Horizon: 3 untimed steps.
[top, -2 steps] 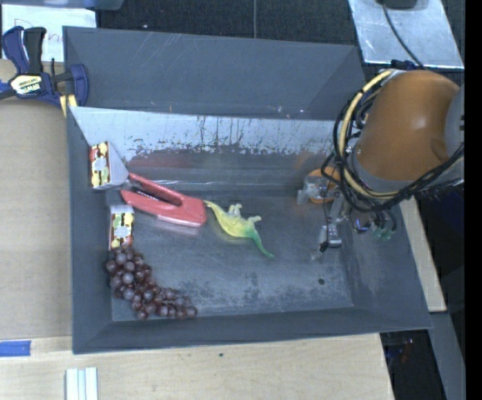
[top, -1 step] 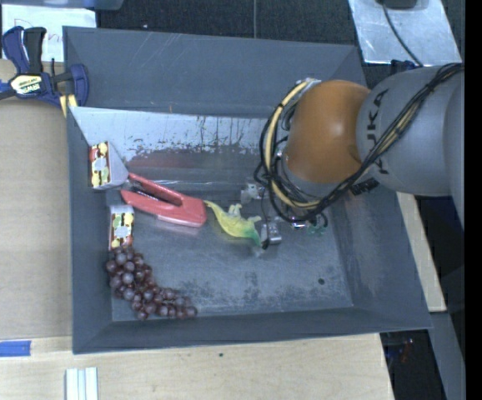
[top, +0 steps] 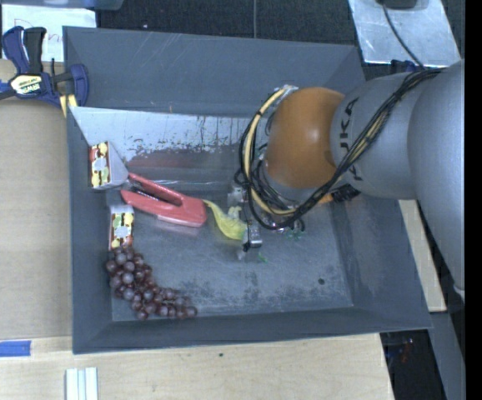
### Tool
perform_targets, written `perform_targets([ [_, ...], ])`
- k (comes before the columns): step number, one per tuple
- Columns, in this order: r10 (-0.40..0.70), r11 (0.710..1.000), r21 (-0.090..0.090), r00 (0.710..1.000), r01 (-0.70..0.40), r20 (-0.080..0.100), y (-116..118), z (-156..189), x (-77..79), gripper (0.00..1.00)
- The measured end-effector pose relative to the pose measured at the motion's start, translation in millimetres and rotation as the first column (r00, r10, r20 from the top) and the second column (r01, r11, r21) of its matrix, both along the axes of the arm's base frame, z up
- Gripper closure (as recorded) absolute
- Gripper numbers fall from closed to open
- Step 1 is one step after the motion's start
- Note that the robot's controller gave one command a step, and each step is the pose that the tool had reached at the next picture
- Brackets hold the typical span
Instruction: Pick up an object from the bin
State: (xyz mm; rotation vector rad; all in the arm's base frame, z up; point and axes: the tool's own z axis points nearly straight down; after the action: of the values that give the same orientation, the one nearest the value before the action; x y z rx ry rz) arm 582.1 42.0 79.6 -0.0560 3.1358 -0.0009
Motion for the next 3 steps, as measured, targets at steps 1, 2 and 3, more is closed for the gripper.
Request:
perform_targets([
  [1,0.042,0.999,0.001,0.999,-0.042,0.007,10.0,22.4,10.5,0.0],
  [2,0.009,1.0,-0.001,1.0,-0.009,0.003,-13.4,-10.2,16.4,0.0],
  [3,0.001,1.0,0.002,1.0,-0.001,0.017,-21.2,-7.2,22.6,1.0],
])
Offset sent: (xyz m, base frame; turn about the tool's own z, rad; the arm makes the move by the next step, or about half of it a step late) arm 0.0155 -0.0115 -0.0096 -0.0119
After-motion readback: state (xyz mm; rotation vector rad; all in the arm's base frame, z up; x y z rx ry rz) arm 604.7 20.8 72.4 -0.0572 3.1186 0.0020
